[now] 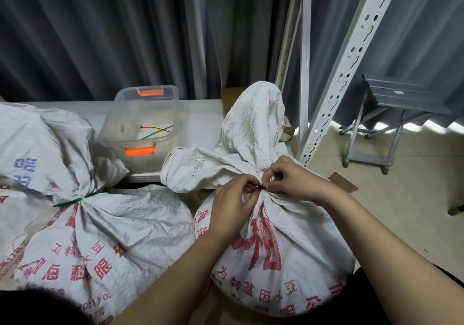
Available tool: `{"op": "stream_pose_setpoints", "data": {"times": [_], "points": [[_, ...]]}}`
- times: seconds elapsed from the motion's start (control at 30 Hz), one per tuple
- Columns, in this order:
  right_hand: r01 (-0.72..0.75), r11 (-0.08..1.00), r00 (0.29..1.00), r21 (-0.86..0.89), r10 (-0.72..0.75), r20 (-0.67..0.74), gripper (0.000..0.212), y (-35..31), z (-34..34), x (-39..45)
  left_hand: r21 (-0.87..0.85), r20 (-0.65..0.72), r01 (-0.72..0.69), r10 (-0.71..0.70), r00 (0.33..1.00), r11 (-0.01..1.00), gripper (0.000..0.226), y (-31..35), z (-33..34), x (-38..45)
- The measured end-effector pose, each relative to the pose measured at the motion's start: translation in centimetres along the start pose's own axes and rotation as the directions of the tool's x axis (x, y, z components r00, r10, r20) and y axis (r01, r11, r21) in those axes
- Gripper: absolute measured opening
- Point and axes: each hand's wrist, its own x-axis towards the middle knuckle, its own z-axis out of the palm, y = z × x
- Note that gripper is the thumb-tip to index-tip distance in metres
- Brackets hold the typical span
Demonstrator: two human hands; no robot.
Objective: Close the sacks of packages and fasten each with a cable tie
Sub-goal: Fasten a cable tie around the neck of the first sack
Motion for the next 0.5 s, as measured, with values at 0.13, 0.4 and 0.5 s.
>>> {"op": "stream_pose_setpoints", "data": {"times": [0.13, 0.4, 0.5], "points": [[0.037, 0.996, 0.998, 0.080, -0.041, 0.046, 0.006, -0.2, -0.4, -0.3, 0.121, -0.034, -0.055, 0.060, 0.998, 0.991, 0.014, -0.3, 0.0, 0.0], [0.037, 0.947, 0.986, 0.319, -0.087, 0.145, 0.013, 0.1, -0.9, -0.3, 0.154, 0.007, -0.121, 0.121, 0.993, 0.981, 0.010, 0.2, -1.5, 0.8], [0.039, 0.943, 0.983, 0.330, -0.095, 0.156, 0.016, 0.0, -0.9, -0.2, 0.261, 0.016, -0.202, 0.205, 0.979, 0.944, 0.009, 0.8, -1.8, 0.8]]}}
